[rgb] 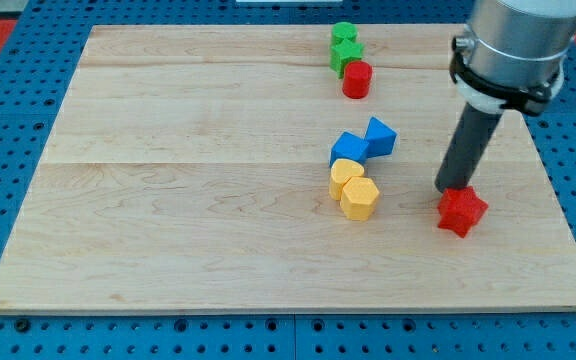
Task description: Push red circle to the red star
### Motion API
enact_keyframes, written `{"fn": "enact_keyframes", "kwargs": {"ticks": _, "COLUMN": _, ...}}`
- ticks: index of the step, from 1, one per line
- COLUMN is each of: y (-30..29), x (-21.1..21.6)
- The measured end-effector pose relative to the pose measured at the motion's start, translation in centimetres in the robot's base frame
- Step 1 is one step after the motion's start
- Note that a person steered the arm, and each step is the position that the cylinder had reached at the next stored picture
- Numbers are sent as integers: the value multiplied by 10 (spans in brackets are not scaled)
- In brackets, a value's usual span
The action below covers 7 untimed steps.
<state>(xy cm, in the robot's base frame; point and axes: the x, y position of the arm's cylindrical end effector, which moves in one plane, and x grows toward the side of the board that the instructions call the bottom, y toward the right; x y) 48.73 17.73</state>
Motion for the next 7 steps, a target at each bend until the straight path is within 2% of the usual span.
{"fn": "enact_keyframes", "kwargs": {"ticks": 4, "y": 2, "x": 29}}
{"fn": "enact_keyframes", "kwargs": {"ticks": 5, "y": 1, "x": -14}}
{"fn": "enact_keyframes", "kwargs": {"ticks": 6, "y": 0, "x": -89}}
{"fn": "enact_keyframes", "kwargs": {"ticks": 7, "y": -7, "x": -141}}
